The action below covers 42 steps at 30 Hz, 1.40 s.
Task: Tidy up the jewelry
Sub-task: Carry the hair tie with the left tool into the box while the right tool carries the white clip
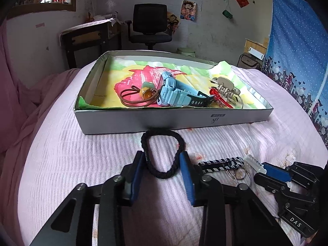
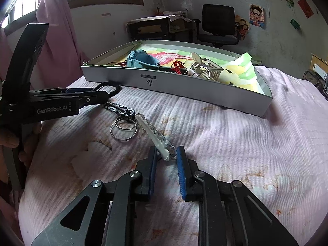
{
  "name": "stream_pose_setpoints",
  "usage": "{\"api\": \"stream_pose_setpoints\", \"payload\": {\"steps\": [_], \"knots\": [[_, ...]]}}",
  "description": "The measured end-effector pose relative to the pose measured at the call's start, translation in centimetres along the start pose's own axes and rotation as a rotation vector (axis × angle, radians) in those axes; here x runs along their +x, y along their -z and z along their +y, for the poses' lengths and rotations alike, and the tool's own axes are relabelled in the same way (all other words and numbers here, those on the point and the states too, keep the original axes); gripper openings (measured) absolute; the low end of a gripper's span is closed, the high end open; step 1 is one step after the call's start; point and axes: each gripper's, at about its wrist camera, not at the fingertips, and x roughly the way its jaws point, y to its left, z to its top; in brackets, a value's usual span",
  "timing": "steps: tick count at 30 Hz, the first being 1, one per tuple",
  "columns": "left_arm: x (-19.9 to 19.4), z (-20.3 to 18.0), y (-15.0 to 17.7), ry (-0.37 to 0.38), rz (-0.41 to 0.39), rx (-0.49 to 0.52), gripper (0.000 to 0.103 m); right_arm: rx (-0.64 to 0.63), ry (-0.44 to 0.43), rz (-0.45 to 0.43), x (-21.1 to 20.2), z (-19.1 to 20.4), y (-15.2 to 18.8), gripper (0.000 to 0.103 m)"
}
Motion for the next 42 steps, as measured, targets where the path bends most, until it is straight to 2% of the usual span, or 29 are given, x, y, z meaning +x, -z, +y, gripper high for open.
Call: {"api": "stream_pose_setpoints", "payload": {"steps": [11, 25, 35, 42], "knots": [[-0.9, -0.5, 0.7, 0.037, -0.007, 0.019, 0.006, 0.060, -0.059, -0.013, 0.0, -1.1, 0.2, 0.015], [-3.0, -0.2, 0.9, 0.083, -0.062, -0.017, 0.006, 0.085, -0.097, -0.046, 0.2, -1.5, 0.2, 0.014], [-4.0, -1.0, 0.7, 0.067, -0.102, 0.016, 0.006, 0.125, -0.109, -0.108, -0.6, -2.3, 0.1, 0.014], [-4.6, -0.5, 0.3, 0.057, -0.123, 0.002, 0.006, 0.138, -0.096, -0.154, -1.5, -2.5, -0.1, 0.014]]}}
